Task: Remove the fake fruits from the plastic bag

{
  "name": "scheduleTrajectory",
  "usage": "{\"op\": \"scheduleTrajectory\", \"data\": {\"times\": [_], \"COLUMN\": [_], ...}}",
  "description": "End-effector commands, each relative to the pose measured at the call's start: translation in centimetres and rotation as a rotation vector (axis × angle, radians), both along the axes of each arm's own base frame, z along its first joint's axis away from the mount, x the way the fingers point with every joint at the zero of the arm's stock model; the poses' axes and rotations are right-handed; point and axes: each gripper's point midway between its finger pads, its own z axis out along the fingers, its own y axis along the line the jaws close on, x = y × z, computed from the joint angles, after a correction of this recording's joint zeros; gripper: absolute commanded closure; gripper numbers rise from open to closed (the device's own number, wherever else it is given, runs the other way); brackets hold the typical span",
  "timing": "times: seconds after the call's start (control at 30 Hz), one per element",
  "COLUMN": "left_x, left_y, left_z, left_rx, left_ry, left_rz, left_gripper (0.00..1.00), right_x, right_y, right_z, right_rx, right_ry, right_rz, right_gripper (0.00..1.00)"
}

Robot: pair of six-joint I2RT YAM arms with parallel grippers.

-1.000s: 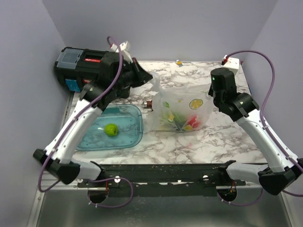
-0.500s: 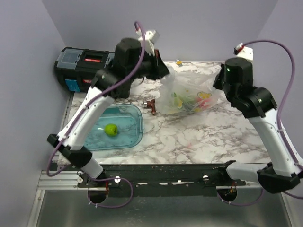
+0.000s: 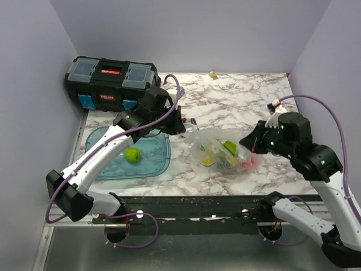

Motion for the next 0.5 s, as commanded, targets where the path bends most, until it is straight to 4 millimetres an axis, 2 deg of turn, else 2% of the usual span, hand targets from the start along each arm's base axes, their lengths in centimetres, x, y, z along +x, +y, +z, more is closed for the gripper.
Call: {"op": "scheduleTrajectory", "data": {"times": [0.0,0.13,0.27,0.33,0.37,0.47], "left_x": [-0.6,-1.0,-2.3,-3.8,-4.8,-8.0], "left_y": [1.4,2.3,2.9,3.0,3.3,3.6], "left_z": [3.5,6.1,9.1,10.2,10.7,11.9], "left_rx": [-0.031,-0.088,-0.119,-0.153,-0.174,-0.284], "left_ry": [-0.115,-0.2,-0.321,-0.369,-0.38,-0.37], "left_rz": [-0.009,0.025,-0.04,-0.105,-0.124,-0.165], "left_gripper": [0.97,0.66,0.56,0.43,0.36,0.26], "right_x": [-4.9,-6.5,-7.5,-7.2,-6.8,-5.5], "right_y": [2.0,1.7,1.9,1.7,1.5,0.2], "right_z": [-3.0,-4.0,-4.7,-5.2,-5.2,-4.8], "right_rx": [0.111,0.126,0.125,0.108,0.095,0.029], "right_ry": [0.17,0.194,0.202,0.208,0.202,0.171], "right_rz": [0.154,0.181,0.226,0.217,0.199,0.121], "right_gripper": [0.99,0.96,0.94,0.92,0.88,0.75]}}
